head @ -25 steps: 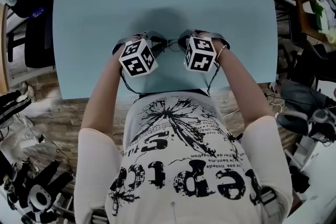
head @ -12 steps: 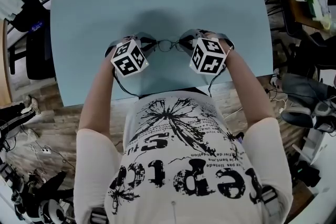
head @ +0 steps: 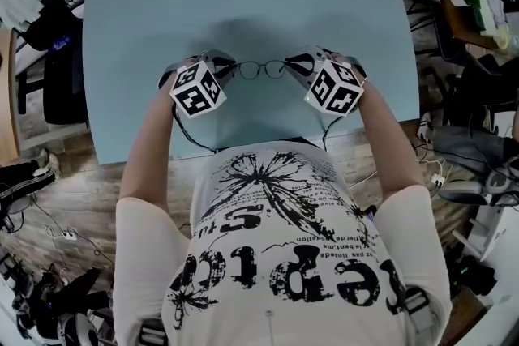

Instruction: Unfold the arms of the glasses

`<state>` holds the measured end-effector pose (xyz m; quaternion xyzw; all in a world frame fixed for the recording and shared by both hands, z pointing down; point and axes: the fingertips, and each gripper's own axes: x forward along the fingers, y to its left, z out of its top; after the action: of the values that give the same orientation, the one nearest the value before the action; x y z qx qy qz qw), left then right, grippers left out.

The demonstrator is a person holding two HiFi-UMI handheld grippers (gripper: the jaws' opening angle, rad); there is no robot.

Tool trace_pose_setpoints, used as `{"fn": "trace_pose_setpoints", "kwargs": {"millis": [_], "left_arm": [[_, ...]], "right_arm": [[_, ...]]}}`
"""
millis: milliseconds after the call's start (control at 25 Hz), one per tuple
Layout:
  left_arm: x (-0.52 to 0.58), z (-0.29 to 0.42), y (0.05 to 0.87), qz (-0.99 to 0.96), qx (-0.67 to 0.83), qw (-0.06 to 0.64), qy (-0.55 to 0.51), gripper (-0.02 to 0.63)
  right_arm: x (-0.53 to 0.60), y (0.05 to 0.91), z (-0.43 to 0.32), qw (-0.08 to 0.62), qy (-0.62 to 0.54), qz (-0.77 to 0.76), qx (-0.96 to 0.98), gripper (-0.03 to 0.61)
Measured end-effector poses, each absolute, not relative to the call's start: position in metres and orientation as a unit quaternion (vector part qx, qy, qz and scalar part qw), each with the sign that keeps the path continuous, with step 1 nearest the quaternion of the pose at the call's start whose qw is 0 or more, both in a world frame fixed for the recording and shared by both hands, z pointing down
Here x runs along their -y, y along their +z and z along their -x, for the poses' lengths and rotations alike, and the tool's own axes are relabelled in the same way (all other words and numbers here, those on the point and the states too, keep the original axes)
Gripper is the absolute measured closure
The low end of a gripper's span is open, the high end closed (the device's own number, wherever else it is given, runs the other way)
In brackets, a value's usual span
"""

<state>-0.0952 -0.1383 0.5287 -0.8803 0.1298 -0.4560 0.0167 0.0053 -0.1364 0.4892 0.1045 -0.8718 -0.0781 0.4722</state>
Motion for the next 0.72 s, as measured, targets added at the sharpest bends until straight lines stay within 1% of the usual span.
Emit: {"fn": "trace_pose_setpoints", "kwargs": {"millis": [160,720], "left_arm": [[0.145,0.099,0.529,0.872,-0.15,0.023,-0.466,0.584],[0.146,0.103,0.532,0.863,-0.176,0.02,-0.472,0.584]], "right_arm": [[0.136,0.496,-0.012,0.478,-0.095,-0.097,0.868,0.555],[0.142,0.513,-0.02,0.487,-0.073,-0.1,0.865,0.554]]}}
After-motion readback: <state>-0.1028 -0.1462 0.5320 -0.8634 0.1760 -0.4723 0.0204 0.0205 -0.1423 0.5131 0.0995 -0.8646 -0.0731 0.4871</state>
